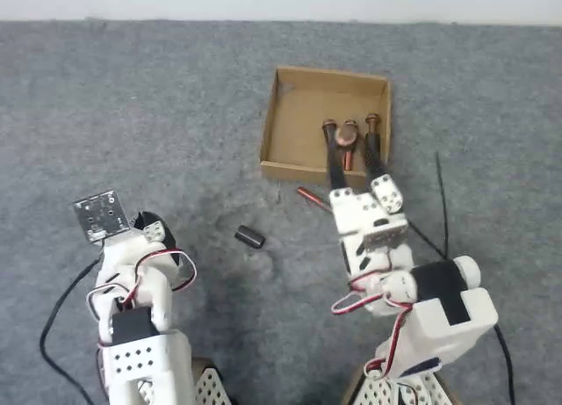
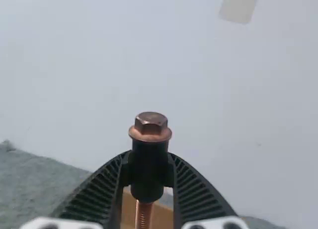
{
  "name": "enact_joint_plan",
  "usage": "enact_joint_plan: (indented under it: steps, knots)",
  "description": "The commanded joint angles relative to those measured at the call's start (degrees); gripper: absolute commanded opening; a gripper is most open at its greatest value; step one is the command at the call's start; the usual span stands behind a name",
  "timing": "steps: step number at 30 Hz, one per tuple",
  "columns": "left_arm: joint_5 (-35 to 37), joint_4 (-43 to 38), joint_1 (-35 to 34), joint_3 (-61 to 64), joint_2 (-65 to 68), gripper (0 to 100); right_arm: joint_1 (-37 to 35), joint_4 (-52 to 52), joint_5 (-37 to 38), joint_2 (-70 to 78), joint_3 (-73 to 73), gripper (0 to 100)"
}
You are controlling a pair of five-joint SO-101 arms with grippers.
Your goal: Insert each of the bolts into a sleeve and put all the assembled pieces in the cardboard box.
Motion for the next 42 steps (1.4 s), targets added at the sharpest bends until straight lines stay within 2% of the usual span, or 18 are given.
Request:
enact_joint_plan:
  steps: [1, 8, 20, 28, 37, 42]
  knots:
    - [0.53, 0.35, -0.18, -0.66, -0.35, 1, 2.95, 3.91, -0.26, -3.47, -8.26, 0.7]
    - [0.53, 0.35, -0.18, -0.66, -0.35, 1, 5.32, 19.30, -0.53, -3.12, -20.22, 0.7]
    - [0.44, 0.35, -0.26, -0.66, -0.35, 1, 5.41, 49.98, -0.53, -3.56, -30.24, 0.7]
    - [0.44, 0.35, -0.26, -0.66, -0.35, 1, 7.16, 64.48, -0.53, -3.38, -36.22, 0.7]
    - [0.44, 0.44, -0.26, -0.66, -0.35, 1, 7.16, 100.35, -0.62, -3.03, -53.63, 0.7]
    - [0.44, 0.44, -0.26, -0.66, -0.35, 1, 7.08, 112.40, -0.62, -1.89, -62.24, 0.8]
